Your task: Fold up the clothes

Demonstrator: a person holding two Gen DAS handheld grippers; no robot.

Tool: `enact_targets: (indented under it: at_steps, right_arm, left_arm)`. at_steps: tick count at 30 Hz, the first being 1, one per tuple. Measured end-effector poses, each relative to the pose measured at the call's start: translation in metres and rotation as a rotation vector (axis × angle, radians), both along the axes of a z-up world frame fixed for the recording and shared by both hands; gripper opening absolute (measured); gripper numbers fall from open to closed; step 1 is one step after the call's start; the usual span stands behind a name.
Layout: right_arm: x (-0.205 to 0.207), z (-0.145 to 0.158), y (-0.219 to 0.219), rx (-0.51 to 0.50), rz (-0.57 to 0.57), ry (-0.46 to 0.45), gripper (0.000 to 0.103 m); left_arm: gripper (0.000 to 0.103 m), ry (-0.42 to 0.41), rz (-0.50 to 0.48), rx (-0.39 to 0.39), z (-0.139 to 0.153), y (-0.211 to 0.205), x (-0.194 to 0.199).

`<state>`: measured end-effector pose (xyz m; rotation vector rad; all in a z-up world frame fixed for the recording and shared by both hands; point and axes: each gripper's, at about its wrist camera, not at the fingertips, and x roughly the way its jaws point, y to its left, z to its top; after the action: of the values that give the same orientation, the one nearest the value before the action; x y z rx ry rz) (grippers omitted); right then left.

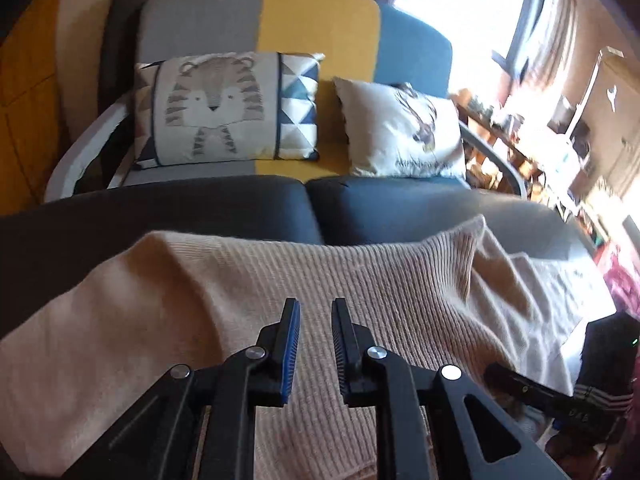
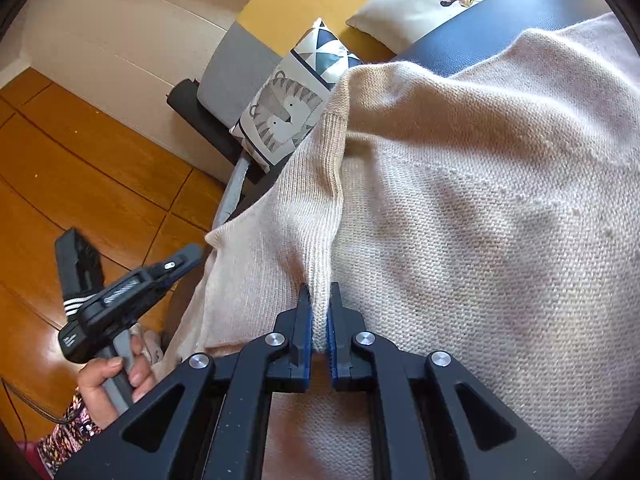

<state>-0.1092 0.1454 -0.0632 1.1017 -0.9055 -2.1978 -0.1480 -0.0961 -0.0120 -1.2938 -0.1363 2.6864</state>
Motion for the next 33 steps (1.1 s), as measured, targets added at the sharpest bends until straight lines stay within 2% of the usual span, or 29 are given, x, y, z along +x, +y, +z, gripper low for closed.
enact_targets:
  at_steps: [3, 6, 10, 12, 13, 16, 17, 21, 24, 26, 28, 29, 30, 31, 33]
  right_arm:
    - [-0.001, 0.0, 0.0, -0.003, 0.0, 0.002, 0.006]
    - [-0.001, 0.0, 0.002, -0.006, -0.003, 0.003, 0.006]
    - [0.002, 0.005, 0.005, 0.025, -0.05, -0.003, 0.007]
    - [0.009, 0.015, 0.014, 0.05, -0.163, -0.014, 0.014]
    - [0.012, 0.021, 0.019, 0.043, -0.227, -0.014, 0.016]
    - [0.0, 0.05, 0.014, 0.074, -0.239, 0.032, 0.016]
    - [-0.009, 0.061, 0.005, 0.102, -0.209, 0.062, 0.016]
    - [-0.057, 0.094, -0.062, 0.337, -0.001, 0.175, 0.016]
    - [-0.082, 0.086, -0.094, 0.436, 0.086, 0.147, 0.016]
    - [-0.092, 0.072, -0.099, 0.478, 0.106, 0.114, 0.016]
    - [-0.091, 0.062, -0.088, 0.471, 0.068, 0.096, 0.016]
    - [-0.09, 0.057, -0.081, 0.465, 0.046, 0.087, 0.007]
    - [-0.089, 0.052, -0.075, 0.459, 0.024, 0.079, 0.006]
    - [-0.088, 0.048, -0.069, 0.453, 0.002, 0.07, 0.0]
    - [-0.085, 0.038, -0.056, 0.44, -0.042, 0.053, 0.0]
  left_arm:
    - [0.016, -0.016, -0.044, -0.049, -0.016, 0.008, -0.001]
    - [0.018, 0.062, -0.077, -0.08, -0.023, 0.008, 0.013]
    - [0.022, 0.072, -0.106, -0.011, -0.025, 0.001, 0.022]
    - [0.022, 0.072, -0.104, 0.024, -0.026, -0.002, 0.021]
    - [0.022, 0.074, -0.103, 0.032, -0.027, -0.002, 0.02]
    - [0.022, 0.083, -0.103, 0.017, -0.029, 0.004, 0.019]
    - [0.022, 0.085, -0.102, 0.009, -0.029, 0.006, 0.018]
    - [0.022, 0.091, -0.102, -0.002, -0.03, 0.008, 0.018]
    - [0.022, 0.091, -0.101, 0.017, -0.03, 0.006, 0.019]
    - [0.022, 0.089, -0.101, 0.036, -0.031, 0.004, 0.019]
    - [0.022, 0.088, -0.102, 0.053, -0.032, 0.001, 0.018]
    - [0.022, 0.087, -0.102, 0.06, -0.032, 0.0, 0.018]
    - [0.022, 0.087, -0.102, 0.063, -0.032, 0.0, 0.018]
    - [0.022, 0.087, -0.103, 0.066, -0.032, 0.0, 0.018]
    - [0.022, 0.087, -0.105, 0.072, -0.033, 0.0, 0.017]
